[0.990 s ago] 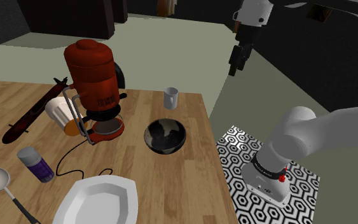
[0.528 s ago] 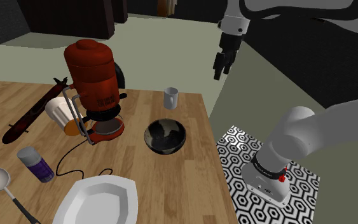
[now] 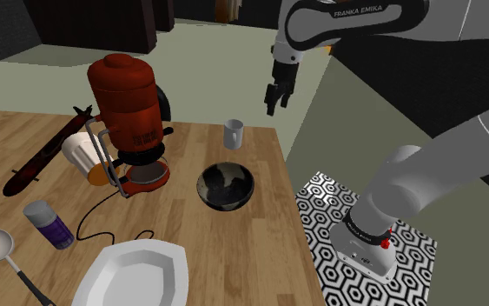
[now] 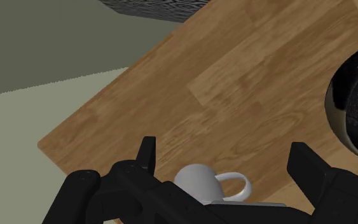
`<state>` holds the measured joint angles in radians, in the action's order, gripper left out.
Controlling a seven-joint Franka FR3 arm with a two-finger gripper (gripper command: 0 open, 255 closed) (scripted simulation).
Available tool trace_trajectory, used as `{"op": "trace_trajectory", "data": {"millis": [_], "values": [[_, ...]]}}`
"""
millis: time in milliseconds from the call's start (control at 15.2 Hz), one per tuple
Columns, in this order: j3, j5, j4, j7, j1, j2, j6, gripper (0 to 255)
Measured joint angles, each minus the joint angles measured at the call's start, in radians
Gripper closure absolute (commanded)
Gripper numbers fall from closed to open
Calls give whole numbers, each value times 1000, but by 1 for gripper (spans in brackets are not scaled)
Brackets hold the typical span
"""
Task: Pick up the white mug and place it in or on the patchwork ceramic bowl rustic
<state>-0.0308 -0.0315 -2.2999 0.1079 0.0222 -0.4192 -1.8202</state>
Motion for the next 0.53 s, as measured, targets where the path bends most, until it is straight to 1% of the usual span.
{"op": "trace_trajectory", "data": {"millis": [396, 528], "values": [[0, 2, 95, 9, 3, 224, -132, 0], [0, 2, 146, 11, 3, 305, -165, 0]]}}
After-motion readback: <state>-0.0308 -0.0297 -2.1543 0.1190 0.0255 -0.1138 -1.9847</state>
